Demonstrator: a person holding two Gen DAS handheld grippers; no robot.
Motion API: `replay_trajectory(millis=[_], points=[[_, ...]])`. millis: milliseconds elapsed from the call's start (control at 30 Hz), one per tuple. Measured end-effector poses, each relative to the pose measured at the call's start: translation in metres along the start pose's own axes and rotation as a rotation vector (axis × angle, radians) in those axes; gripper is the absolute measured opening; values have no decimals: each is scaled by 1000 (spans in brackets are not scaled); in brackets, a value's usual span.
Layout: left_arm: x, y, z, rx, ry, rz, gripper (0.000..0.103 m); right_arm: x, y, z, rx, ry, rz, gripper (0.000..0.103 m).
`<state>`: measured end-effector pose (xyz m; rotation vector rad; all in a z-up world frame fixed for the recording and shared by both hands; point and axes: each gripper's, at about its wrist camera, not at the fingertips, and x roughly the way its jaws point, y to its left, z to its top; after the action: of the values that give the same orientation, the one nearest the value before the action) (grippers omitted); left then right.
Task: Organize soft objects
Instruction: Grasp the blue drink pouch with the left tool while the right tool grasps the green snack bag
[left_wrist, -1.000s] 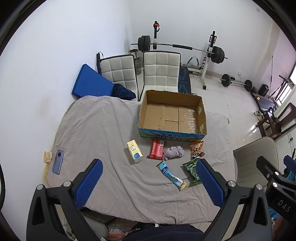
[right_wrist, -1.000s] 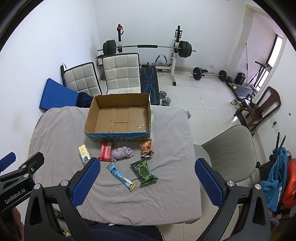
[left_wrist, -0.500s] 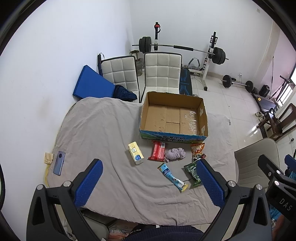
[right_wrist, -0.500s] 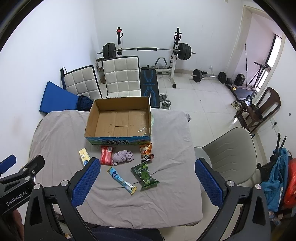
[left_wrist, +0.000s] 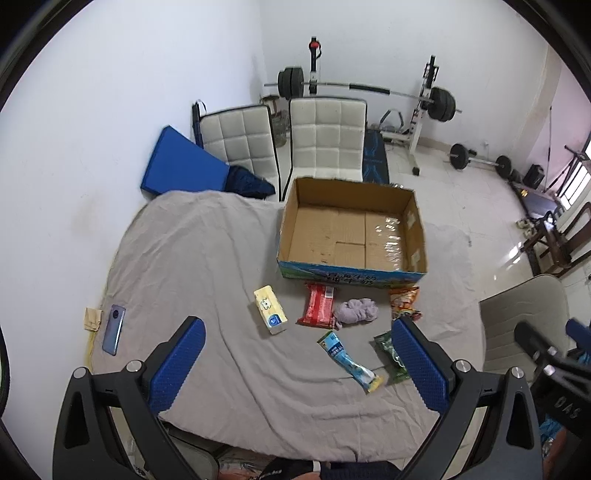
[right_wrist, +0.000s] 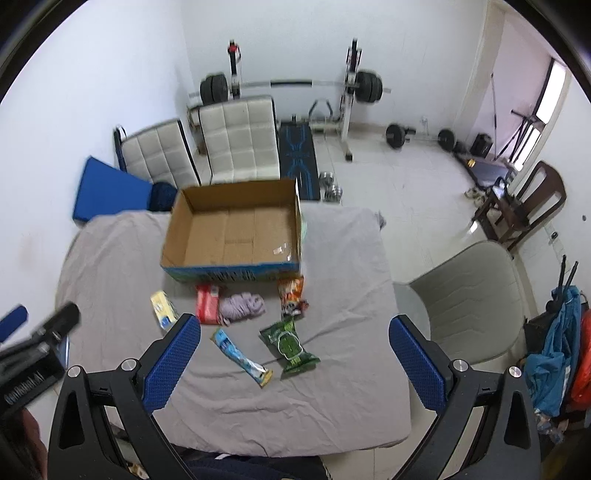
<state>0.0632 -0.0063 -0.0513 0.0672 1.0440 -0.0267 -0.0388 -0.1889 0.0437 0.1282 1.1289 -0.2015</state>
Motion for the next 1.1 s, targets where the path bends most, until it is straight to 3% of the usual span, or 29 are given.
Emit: replay_trajectory(millis=[133, 333, 433, 500, 633, 767, 833, 900, 1000, 1100], points=[[71, -5, -7, -19, 127, -39, 103, 97, -6, -3, -18, 162, 35, 103], [209, -22, -53, -58, 401, -80, 100, 249, -14, -34, -54, 393, 53, 103], [271, -34, -84, -70, 538, -111, 82, 300, -15, -51, -55, 464, 75, 103], [306, -39, -105, -117, 631, -141, 76, 329, -15, -62, -65, 500, 70, 103], [340, -46, -130, -216, 728, -214, 67, 361, -12, -81, -90, 546, 90, 102], [360, -52, -144, -290, 756, -252, 61, 384, -16, -93, -74, 571, 115, 94], [369, -57, -153, -295, 773, -244, 45, 392, -18, -98, -67, 580, 125, 84], [370, -63, -155, -269, 757, -231, 37, 400, -18, -103, -58, 590, 152, 74], [363, -76, -158, -160, 739, -221, 27, 407, -19, -112, -36, 606, 158, 61], [349, -89, -156, 68, 678, -121, 23, 405, -19, -121, 35, 656, 190, 58]])
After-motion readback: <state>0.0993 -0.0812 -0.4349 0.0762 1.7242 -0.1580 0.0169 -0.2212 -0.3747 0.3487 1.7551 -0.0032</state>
